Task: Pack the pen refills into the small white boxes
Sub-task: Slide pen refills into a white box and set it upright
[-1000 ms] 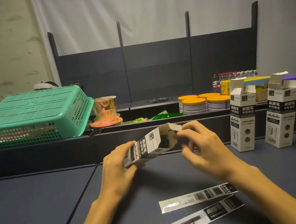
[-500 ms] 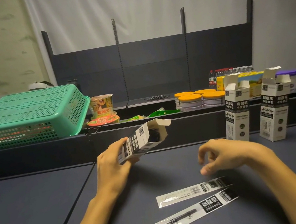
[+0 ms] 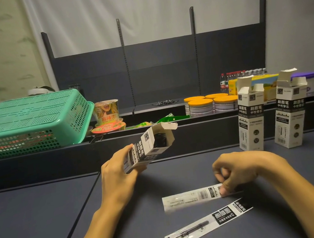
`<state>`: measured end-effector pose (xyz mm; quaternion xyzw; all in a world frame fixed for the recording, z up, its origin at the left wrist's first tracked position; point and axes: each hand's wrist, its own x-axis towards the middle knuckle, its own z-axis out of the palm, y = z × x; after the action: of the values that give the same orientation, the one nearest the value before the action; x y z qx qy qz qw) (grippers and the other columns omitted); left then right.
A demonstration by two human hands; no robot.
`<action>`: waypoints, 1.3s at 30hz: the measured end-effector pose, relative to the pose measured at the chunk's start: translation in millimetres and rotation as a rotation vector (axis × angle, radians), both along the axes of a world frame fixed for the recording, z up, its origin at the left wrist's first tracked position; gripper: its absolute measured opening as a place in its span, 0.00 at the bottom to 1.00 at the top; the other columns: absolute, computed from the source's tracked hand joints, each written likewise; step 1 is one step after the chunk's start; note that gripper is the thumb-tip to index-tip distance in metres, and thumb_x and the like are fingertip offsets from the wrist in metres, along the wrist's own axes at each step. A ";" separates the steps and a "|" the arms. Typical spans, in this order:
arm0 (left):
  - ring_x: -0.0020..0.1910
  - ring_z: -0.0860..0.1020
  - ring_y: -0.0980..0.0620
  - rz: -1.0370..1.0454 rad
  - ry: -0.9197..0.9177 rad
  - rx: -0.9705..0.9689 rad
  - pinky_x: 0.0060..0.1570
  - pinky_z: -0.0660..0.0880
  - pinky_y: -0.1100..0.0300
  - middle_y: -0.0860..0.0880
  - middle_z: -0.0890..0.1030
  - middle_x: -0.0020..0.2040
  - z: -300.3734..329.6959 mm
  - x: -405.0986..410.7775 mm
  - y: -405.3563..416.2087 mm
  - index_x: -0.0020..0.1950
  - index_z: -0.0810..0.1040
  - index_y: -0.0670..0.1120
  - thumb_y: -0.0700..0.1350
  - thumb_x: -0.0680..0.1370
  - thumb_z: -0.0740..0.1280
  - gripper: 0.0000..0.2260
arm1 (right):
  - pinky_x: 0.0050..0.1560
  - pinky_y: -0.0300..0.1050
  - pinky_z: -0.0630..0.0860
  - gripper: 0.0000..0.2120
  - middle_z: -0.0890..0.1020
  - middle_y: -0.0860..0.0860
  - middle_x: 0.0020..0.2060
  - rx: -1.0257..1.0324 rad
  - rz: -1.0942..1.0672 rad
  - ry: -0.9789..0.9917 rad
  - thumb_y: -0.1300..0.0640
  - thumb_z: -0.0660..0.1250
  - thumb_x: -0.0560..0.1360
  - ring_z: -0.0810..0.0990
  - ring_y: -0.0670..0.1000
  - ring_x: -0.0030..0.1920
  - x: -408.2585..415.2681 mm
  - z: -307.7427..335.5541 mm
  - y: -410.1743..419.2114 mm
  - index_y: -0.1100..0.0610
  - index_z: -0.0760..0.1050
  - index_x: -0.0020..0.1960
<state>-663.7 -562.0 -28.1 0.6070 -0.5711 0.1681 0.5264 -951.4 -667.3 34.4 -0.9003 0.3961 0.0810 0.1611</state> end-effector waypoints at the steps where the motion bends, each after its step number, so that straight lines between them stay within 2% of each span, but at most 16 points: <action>1: 0.55 0.78 0.53 0.000 0.004 -0.003 0.55 0.75 0.44 0.54 0.79 0.59 0.2 -0.1 0.0 0.65 0.75 0.49 0.54 0.66 0.73 0.28 | 0.40 0.40 0.70 0.13 0.77 0.44 0.40 -0.018 0.013 -0.030 0.45 0.74 0.70 0.73 0.45 0.39 -0.2 0.0 -0.7 0.48 0.72 0.39; 4: 0.54 0.78 0.53 -0.004 0.008 -0.016 0.55 0.75 0.44 0.54 0.79 0.58 1.3 -0.3 -0.1 0.65 0.75 0.49 0.54 0.66 0.74 0.28 | 0.42 0.43 0.74 0.11 0.81 0.52 0.40 0.005 0.045 -0.218 0.49 0.73 0.72 0.75 0.46 0.37 -0.1 1.8 -0.6 0.51 0.73 0.39; 6: 0.54 0.79 0.53 -0.007 0.012 -0.024 0.54 0.76 0.45 0.53 0.80 0.58 1.9 0.3 -0.3 0.64 0.76 0.49 0.53 0.66 0.74 0.28 | 0.37 0.43 0.77 0.09 0.82 0.54 0.37 0.084 0.034 -0.444 0.54 0.72 0.74 0.79 0.47 0.35 1.7 5.1 5.1 0.56 0.73 0.41; 9: 0.53 0.79 0.52 -0.002 0.004 -0.032 0.54 0.76 0.45 0.51 0.80 0.57 1.6 2.6 -1.9 0.64 0.76 0.48 0.49 0.66 0.78 0.28 | 0.32 0.45 0.80 0.09 0.83 0.61 0.40 0.198 -0.002 -0.812 0.60 0.73 0.73 0.85 0.56 0.36 3.2 12.8 15.1 0.63 0.73 0.44; 11: 0.53 0.79 0.52 0.003 0.002 -0.038 0.54 0.76 0.45 0.51 0.80 0.57 1.9 3.4 -2.4 0.64 0.76 0.47 0.46 0.66 0.79 0.28 | 0.33 0.48 0.81 0.09 0.83 0.63 0.41 0.252 0.011 -0.998 0.64 0.73 0.72 0.85 0.61 0.37 2.8 19.9 20.9 0.67 0.74 0.46; 14: 0.52 0.79 0.52 0.006 0.000 -0.048 0.54 0.76 0.47 0.51 0.80 0.57 2.6 3.0 -2.2 0.64 0.76 0.47 0.44 0.65 0.80 0.28 | 0.35 0.47 0.82 0.11 0.84 0.64 0.42 0.334 0.044 -1.199 0.65 0.71 0.72 0.84 0.62 0.38 0.5 28.8 27.1 0.71 0.75 0.49; 22: 0.52 0.79 0.54 -0.002 -0.001 -0.039 0.55 0.77 0.50 0.51 0.80 0.57 3.9 0.8 -1.6 0.64 0.77 0.45 0.45 0.65 0.79 0.28 | 0.38 0.42 0.82 0.09 0.85 0.58 0.42 0.609 -0.022 -1.743 0.62 0.66 0.70 0.86 0.54 0.40 -5.5 42.5 35.5 0.63 0.76 0.49; 31: 0.55 0.78 0.51 0.007 -0.023 -0.013 0.56 0.75 0.44 0.52 0.80 0.59 -0.3 3.2 -3.7 0.65 0.76 0.47 0.44 0.66 0.79 0.29 | 0.43 0.44 0.82 0.08 0.85 0.58 0.45 0.590 0.023 -1.839 0.61 0.64 0.71 0.86 0.57 0.46 -2.5 42.7 37.1 0.61 0.76 0.49; 36: 0.56 0.78 0.53 -0.026 -0.043 -0.008 0.56 0.75 0.43 0.55 0.79 0.59 -0.5 2.4 -3.7 0.65 0.75 0.50 0.44 0.67 0.79 0.28 | 0.46 0.47 0.82 0.09 0.85 0.61 0.48 0.550 0.089 -1.753 0.61 0.64 0.73 0.85 0.60 0.49 3.6 37.6 39.8 0.62 0.77 0.51; 39: 0.57 0.78 0.55 -0.050 -0.061 -0.004 0.56 0.75 0.44 0.58 0.78 0.59 0.0 0.5 -3.2 0.65 0.76 0.51 0.45 0.66 0.78 0.28 | 0.46 0.47 0.82 0.11 0.85 0.59 0.49 0.464 0.104 -1.664 0.61 0.65 0.73 0.85 0.59 0.49 10.0 33.1 41.9 0.63 0.78 0.54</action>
<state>-663.2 -565.2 -28.1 0.5861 -0.6014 0.1745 0.5142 -941.3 -625.4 67.5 -0.6281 0.0813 -0.5184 0.5746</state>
